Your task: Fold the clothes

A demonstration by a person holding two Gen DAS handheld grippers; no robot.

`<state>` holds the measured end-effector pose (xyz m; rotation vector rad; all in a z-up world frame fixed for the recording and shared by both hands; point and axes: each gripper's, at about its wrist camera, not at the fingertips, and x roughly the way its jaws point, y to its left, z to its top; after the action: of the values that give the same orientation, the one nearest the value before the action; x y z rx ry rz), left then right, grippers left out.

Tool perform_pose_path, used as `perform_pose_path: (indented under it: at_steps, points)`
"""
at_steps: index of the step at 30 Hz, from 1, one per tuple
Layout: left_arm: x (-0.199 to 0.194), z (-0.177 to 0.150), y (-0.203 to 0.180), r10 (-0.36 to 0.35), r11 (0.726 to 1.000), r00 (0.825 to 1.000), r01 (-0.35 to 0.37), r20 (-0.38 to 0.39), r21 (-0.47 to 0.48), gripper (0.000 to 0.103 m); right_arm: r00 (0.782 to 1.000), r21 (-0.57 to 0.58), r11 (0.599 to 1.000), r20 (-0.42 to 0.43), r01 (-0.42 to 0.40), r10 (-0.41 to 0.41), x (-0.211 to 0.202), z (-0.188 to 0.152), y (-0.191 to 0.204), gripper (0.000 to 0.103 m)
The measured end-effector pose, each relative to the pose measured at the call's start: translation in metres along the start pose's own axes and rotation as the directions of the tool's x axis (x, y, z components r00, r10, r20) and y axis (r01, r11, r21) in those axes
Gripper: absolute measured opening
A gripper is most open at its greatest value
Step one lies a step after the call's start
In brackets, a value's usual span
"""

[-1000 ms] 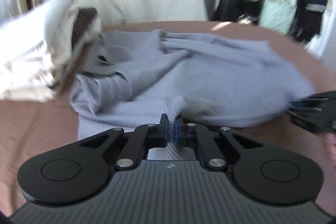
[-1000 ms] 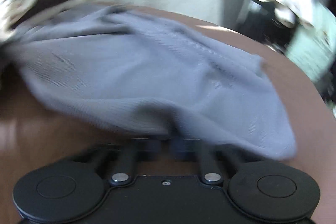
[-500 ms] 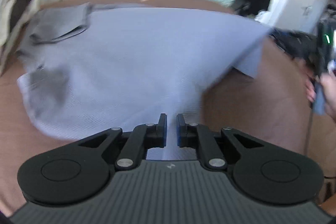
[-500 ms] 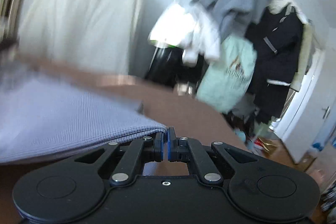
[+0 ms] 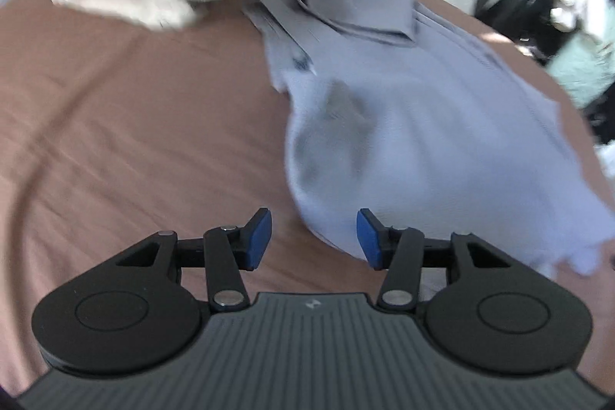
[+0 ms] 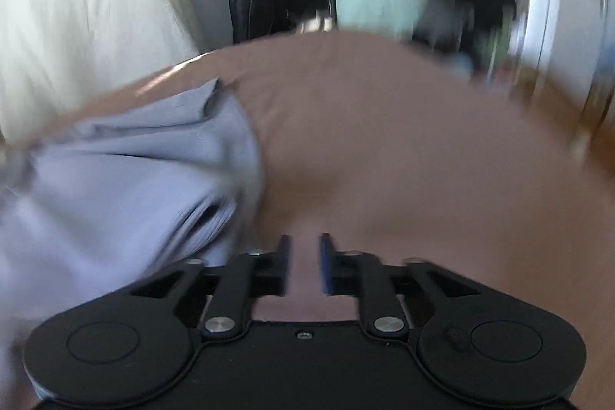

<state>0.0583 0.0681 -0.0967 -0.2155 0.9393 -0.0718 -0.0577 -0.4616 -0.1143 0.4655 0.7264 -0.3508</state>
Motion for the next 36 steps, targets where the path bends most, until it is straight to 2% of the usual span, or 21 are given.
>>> perform_pose_path:
  at_steps: [2, 4, 7, 9, 10, 12, 14, 16, 17, 18, 19, 20, 21, 23, 25, 27, 29, 31, 33, 34, 36]
  points:
    - [0.003, 0.000, -0.006, 0.031, 0.999, 0.999, -0.031, 0.018, 0.045, 0.049, 0.992, 0.108, 0.988, -0.052, -0.109, 0.115, 0.003, -0.020, -0.006, 0.044]
    - [0.006, -0.001, -0.005, -0.012, 1.000, 1.000, 0.012, -0.018, 0.006, 0.053, 0.981, 0.111, 0.982, -0.106, -0.150, 0.162, 0.009, -0.039, -0.001, 0.044]
    - [0.013, -0.004, -0.001, -0.069, 0.996, 0.996, 0.065, -0.065, -0.058, 0.054, 0.985, -0.046, 0.989, -0.109, -0.142, 0.136, 0.005, -0.045, 0.022, 0.049]
    - [0.021, -0.003, 0.001, -0.064, 0.996, 0.995, 0.058, -0.082, -0.073, 0.057, 0.990, -0.148, 0.981, -0.081, -0.123, 0.112, 0.002, -0.046, 0.036, 0.069]
    - [0.024, -0.003, 0.005, -0.073, 0.993, 0.994, 0.064, -0.087, -0.100, 0.057, 0.993, -0.181, 0.977, -0.068, -0.110, 0.100, 0.003, -0.046, 0.041, 0.072]
    - [0.030, -0.003, 0.013, -0.098, 0.983, 0.991, 0.081, -0.094, -0.164, 0.059, 0.996, -0.203, 0.976, -0.053, -0.083, 0.074, 0.013, -0.042, 0.046, 0.079]
    - [0.038, -0.003, 0.019, -0.104, 0.974, 0.990, 0.082, -0.095, -0.212, 0.061, 0.996, -0.158, 0.986, -0.075, -0.060, 0.049, 0.030, -0.036, 0.042, 0.079]
    - [0.044, -0.002, 0.017, -0.094, 0.974, 0.993, 0.077, -0.069, -0.215, 0.067, 0.996, -0.105, 0.994, -0.088, -0.041, 0.032, 0.045, -0.029, 0.037, 0.080]
    - [0.047, -0.001, 0.012, -0.094, 0.979, 0.995, 0.084, -0.043, -0.188, 0.069, 0.997, -0.094, 0.995, -0.076, -0.042, 0.035, 0.050, -0.027, 0.039, 0.077]
    - [0.050, 0.000, 0.005, -0.100, 0.985, 0.995, 0.098, -0.013, -0.141, 0.068, 0.996, -0.101, 0.993, -0.071, -0.061, 0.054, 0.054, -0.024, 0.041, 0.054]
    - [0.054, 0.001, -0.006, -0.105, 0.992, 0.994, 0.105, 0.009, -0.068, 0.048, 0.993, -0.122, 0.988, -0.073, -0.097, 0.088, 0.058, -0.021, 0.045, 0.034]
    - [0.054, 0.001, -0.014, -0.095, 0.995, 0.995, 0.096, 0.024, -0.019, 0.020, 0.990, -0.143, 0.981, -0.076, -0.132, 0.122, 0.062, -0.018, 0.048, 0.004]
    - [0.052, 0.002, -0.021, -0.082, 0.996, 0.996, 0.082, 0.039, 0.022, 0.003, 0.989, -0.160, 0.977, -0.066, -0.139, 0.130, 0.064, -0.013, 0.050, 0.004]
    - [0.036, 0.002, -0.033, -0.063, 0.994, 0.993, 0.053, 0.103, 0.095, 0.003, 0.997, -0.162, 0.984, 0.005, -0.072, 0.074, 0.061, 0.005, 0.051, 0.004]
    - [-0.004, 0.001, -0.040, -0.054, 0.987, 0.974, 0.020, 0.220, 0.157, 0.003, 0.996, -0.140, 0.990, 0.093, 0.012, 0.001, 0.044, 0.030, 0.040, 0.004]
    - [-0.051, -0.003, -0.036, -0.073, 0.985, 0.949, 0.020, 0.308, 0.170, 0.003, 0.978, -0.136, 0.986, 0.194, 0.101, -0.073, 0.021, 0.057, 0.028, 0.003]
    - [-0.080, -0.008, -0.023, -0.139, 0.989, 0.937, 0.113, 0.321, 0.099, 0.003, 0.942, -0.161, 0.965, 0.298, 0.209, -0.154, -0.002, 0.081, 0.020, 0.003]
    - [-0.090, -0.016, -0.021, -0.138, 0.990, 0.939, 0.118, 0.314, 0.083, 0.003, 0.905, -0.207, 0.931, 0.369, 0.302, -0.211, -0.015, 0.098, 0.019, 0.003]
    - [-0.080, -0.024, -0.025, -0.109, 0.990, 0.962, 0.084, 0.250, 0.110, 0.004, 0.871, -0.253, 0.893, 0.427, 0.372, -0.242, -0.019, 0.106, 0.019, 0.003]
    - [-0.068, -0.026, -0.026, -0.101, 0.991, 0.976, 0.082, 0.194, 0.103, 0.004, 0.872, -0.284, 0.877, 0.421, 0.387, -0.249, -0.016, 0.107, 0.018, 0.003]
    - [-0.043, -0.029, -0.025, -0.102, 0.992, 0.992, 0.096, 0.079, 0.079, 0.004, 0.899, -0.353, 0.848, 0.336, 0.395, -0.279, 0.000, 0.103, 0.015, 0.004]
